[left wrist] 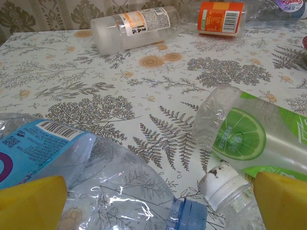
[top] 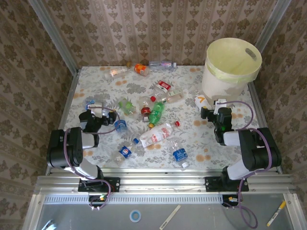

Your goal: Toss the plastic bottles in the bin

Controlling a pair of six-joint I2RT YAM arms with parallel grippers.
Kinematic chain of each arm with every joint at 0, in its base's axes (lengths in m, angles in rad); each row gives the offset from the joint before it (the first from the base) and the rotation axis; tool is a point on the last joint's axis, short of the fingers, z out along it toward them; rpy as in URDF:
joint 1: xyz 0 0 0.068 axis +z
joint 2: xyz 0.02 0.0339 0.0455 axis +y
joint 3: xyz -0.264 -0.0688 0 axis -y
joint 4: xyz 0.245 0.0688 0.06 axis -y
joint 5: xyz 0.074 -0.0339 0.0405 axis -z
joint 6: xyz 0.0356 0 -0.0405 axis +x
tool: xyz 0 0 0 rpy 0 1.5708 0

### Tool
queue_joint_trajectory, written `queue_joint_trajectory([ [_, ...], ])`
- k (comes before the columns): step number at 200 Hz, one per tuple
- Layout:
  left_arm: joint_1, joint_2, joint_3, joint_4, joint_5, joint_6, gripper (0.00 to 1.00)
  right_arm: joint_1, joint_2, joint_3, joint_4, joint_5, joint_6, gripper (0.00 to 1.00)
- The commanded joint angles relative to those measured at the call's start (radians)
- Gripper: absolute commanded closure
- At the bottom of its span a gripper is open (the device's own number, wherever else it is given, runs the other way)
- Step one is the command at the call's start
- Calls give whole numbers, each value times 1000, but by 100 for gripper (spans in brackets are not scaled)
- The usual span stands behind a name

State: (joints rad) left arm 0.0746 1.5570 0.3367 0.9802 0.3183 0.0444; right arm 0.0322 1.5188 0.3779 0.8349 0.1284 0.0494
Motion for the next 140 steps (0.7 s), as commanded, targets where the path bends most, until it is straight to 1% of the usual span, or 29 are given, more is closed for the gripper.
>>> queue_joint_trajectory([
  [1,2,8,23,20,18,19,0,-3,12,16,43,41,7,0],
  [130,-6,3,28,-1,2,26,0,-4,7,15,50,39,6,0],
  [140,-6,-2,35,-13,11,30,0,-5,-18,31,1,37,5,0],
])
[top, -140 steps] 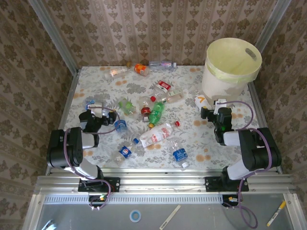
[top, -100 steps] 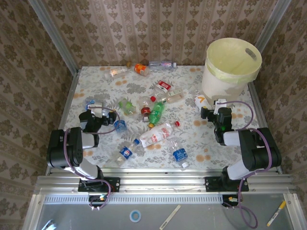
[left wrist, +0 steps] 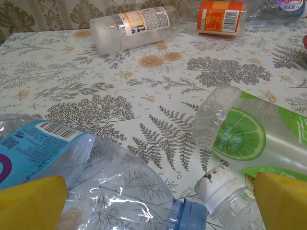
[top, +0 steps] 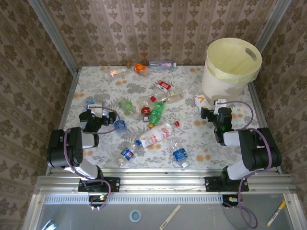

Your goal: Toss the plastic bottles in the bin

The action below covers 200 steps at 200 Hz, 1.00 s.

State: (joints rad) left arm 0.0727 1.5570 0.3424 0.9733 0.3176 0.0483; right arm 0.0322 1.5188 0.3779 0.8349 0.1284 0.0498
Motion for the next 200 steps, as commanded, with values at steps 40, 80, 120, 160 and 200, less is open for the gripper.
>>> queue_joint_trajectory([
  [40,-60,-129,3,-79,-70,67,0,-2,-254,150,-418,60,48,0],
  [80,-132,-408,5,-292,-133,59,0,17,-504,180,-774,-53,120,0],
  [120,-280,-670,85,-584,-246,-3,0,52,-759,207,-1063,-111,181,0],
  [160,-408,-781,259,-916,-223,-123,0,124,-788,312,-1352,-258,264,0],
  [200,-514,-734,418,-1194,-129,-252,0,343,-608,393,-1520,-370,348,0],
])
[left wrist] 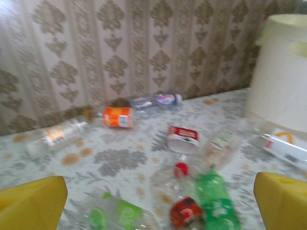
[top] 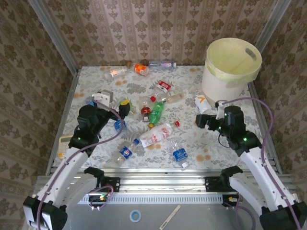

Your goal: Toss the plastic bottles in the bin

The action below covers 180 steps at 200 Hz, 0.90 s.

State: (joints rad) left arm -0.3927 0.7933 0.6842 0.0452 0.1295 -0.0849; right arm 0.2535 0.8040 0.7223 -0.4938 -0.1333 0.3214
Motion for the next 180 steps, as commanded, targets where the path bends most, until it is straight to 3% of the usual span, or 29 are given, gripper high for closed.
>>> queue_joint_trajectory([
  [1,-51,32,81,-274,61,-122,0,129,112,51,-197,-107,78,0],
  [44,-162,40,105,-360,79,-172,0,333,372,124,-243,-77,84,0],
  [150,-164,-35,96,-422,59,-220,0,428,744,212,-169,-46,19,2],
  [180,-163,-36,115,-444,43,-218,0,461,818,225,-165,-18,24,8],
])
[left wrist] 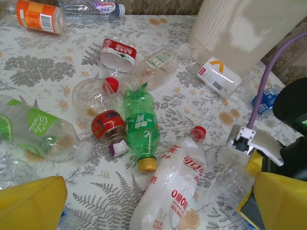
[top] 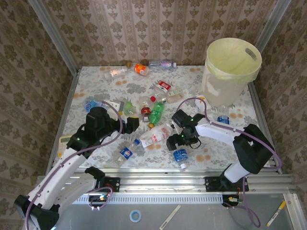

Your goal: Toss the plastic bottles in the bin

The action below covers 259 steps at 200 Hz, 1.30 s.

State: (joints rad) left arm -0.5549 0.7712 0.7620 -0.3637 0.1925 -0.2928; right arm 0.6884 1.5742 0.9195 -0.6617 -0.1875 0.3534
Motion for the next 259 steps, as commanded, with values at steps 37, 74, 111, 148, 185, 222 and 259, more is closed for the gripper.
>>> queue_joint_trajectory([
  [37,1,-6,51,-46,-49,-8,0,34,75,23,-5,80,1,31],
  [74,2,9,48,-29,-32,-8,0,32,4,65,-72,148,-24,53],
  [111,1,45,43,22,-3,-17,0,10,-127,156,-135,204,-43,57],
  [148,0,75,49,68,18,-17,0,-62,-335,290,-115,249,-68,59],
  [185,0,92,52,107,45,-14,0,-209,-543,372,232,319,-170,65],
  [222,0,94,63,111,47,1,0,-308,-594,420,681,384,-368,69],
  [259,-1,79,71,109,22,18,0,-385,-530,503,921,399,-474,71],
])
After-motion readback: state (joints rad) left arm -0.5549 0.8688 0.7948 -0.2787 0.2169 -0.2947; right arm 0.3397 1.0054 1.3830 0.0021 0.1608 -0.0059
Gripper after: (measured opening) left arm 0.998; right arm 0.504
